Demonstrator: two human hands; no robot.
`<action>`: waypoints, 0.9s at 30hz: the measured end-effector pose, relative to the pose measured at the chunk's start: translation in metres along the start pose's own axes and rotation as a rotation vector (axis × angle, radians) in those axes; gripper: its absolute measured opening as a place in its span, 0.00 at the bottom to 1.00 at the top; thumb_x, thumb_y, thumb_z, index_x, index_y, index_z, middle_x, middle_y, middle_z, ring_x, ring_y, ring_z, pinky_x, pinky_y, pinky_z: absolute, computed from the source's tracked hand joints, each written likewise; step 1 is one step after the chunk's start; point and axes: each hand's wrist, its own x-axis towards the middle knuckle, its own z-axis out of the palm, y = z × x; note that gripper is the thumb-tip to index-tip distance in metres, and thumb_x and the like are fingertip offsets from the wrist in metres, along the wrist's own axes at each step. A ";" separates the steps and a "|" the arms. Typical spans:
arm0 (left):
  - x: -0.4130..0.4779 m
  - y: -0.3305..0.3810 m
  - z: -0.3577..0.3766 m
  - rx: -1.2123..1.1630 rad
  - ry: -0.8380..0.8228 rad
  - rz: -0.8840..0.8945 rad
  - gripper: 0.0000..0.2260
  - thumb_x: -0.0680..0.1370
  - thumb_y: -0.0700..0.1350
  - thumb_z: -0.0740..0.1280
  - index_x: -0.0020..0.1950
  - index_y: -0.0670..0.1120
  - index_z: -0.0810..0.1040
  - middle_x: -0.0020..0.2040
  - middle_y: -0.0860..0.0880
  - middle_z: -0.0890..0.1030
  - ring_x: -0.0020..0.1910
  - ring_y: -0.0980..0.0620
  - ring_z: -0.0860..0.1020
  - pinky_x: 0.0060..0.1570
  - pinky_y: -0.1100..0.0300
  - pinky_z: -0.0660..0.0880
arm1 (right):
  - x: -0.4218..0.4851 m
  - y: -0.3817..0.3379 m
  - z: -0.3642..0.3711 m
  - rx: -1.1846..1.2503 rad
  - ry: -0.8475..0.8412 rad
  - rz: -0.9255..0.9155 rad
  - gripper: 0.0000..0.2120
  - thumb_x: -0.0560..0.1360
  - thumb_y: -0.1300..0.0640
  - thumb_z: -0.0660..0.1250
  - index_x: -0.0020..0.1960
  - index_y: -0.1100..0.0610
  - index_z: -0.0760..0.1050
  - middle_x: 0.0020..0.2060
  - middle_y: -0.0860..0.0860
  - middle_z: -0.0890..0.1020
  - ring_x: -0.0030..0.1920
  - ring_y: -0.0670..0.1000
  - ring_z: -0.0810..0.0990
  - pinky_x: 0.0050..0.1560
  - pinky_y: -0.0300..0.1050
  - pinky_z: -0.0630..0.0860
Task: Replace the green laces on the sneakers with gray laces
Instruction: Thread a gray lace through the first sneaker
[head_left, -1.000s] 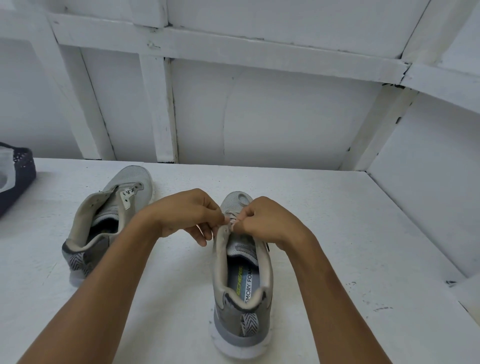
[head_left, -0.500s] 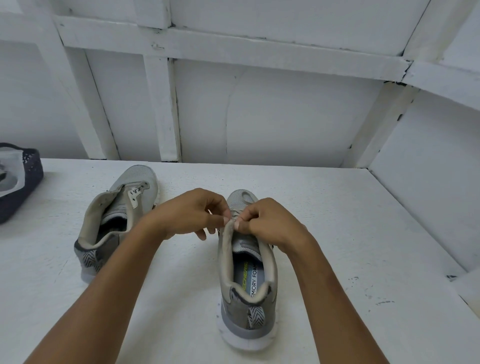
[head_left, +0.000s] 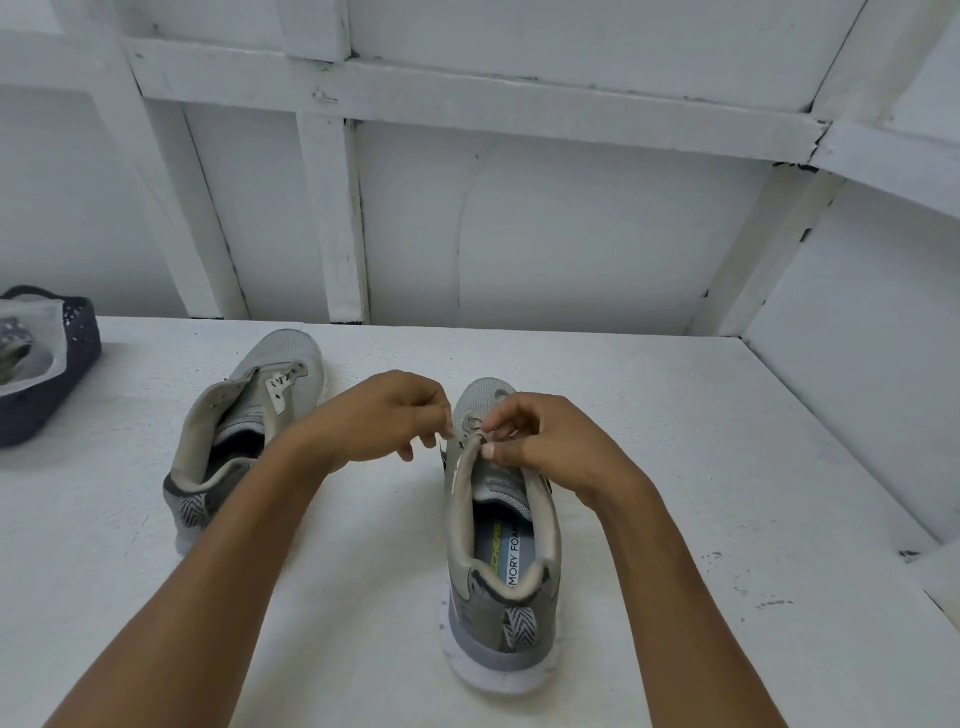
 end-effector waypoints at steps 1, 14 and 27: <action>-0.001 -0.002 -0.003 -0.124 0.034 0.006 0.10 0.79 0.36 0.62 0.42 0.42 0.80 0.44 0.43 0.84 0.44 0.51 0.82 0.45 0.55 0.80 | 0.000 0.002 -0.001 -0.008 0.017 0.001 0.10 0.70 0.62 0.76 0.45 0.49 0.80 0.42 0.46 0.81 0.42 0.45 0.79 0.51 0.46 0.78; -0.001 -0.001 0.003 -0.777 0.042 -0.064 0.07 0.81 0.39 0.56 0.43 0.45 0.67 0.34 0.44 0.72 0.25 0.52 0.61 0.24 0.63 0.60 | -0.006 0.027 -0.032 0.076 0.105 0.130 0.11 0.72 0.55 0.76 0.49 0.56 0.75 0.42 0.52 0.76 0.42 0.48 0.74 0.38 0.40 0.69; -0.002 -0.011 0.011 -0.344 -0.141 -0.125 0.16 0.80 0.50 0.67 0.48 0.36 0.75 0.26 0.50 0.58 0.25 0.53 0.54 0.25 0.63 0.52 | -0.025 0.035 -0.043 0.036 -0.165 0.079 0.18 0.71 0.39 0.66 0.34 0.53 0.78 0.34 0.45 0.80 0.37 0.42 0.74 0.41 0.32 0.69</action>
